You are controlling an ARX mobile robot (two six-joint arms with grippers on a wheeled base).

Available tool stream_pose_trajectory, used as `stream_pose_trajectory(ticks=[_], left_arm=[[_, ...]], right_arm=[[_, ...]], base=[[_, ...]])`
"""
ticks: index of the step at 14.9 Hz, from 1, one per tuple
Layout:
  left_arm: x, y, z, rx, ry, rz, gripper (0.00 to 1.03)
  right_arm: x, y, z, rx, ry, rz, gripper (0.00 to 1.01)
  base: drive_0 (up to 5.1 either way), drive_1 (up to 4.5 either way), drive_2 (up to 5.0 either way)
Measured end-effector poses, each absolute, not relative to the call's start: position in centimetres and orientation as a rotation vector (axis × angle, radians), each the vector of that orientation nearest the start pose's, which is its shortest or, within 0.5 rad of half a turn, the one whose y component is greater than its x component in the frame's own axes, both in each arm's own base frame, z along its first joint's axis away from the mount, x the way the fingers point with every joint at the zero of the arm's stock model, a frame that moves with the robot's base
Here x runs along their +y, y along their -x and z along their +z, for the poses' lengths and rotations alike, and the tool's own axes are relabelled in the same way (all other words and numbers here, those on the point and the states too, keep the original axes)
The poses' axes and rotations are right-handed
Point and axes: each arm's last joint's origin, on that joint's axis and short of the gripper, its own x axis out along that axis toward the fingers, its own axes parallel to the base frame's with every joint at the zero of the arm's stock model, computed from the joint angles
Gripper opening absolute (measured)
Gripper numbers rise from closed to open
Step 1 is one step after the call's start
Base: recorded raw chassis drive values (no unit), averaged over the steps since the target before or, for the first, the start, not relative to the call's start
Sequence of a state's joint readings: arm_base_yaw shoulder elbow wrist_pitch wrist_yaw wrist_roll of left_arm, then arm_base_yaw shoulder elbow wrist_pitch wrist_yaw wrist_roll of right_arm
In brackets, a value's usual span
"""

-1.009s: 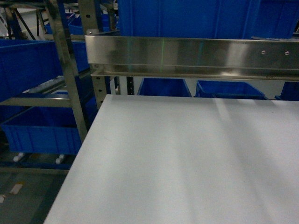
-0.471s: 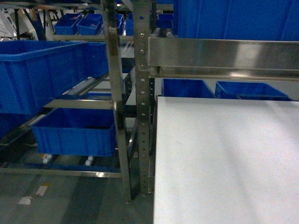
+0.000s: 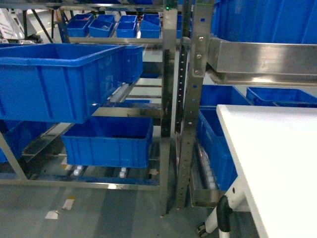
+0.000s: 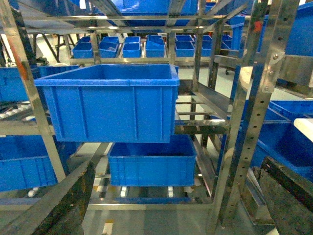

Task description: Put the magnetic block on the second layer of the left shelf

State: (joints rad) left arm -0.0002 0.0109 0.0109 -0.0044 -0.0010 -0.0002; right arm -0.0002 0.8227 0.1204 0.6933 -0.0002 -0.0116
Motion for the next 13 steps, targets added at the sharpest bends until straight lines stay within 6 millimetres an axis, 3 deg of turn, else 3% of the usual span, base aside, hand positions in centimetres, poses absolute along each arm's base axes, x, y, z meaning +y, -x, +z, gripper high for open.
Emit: stream_pose_trajectory(ticks=[5,13], left_arm=[[0.00,-9.77,16.62,0.002,0.000,0.000,0.98],[-0.01,-9.77,16.62,0.002,0.000,0.000,0.98]], right_arm=[[0.00,-16.28,18.33,0.012,0.012,0.000,0.43],[0.00,-16.29,18.32,0.013,0.012,0.000,0.43]], base=[[-4.8,2.38,2.6],[-3.7,4.75,-0.7]])
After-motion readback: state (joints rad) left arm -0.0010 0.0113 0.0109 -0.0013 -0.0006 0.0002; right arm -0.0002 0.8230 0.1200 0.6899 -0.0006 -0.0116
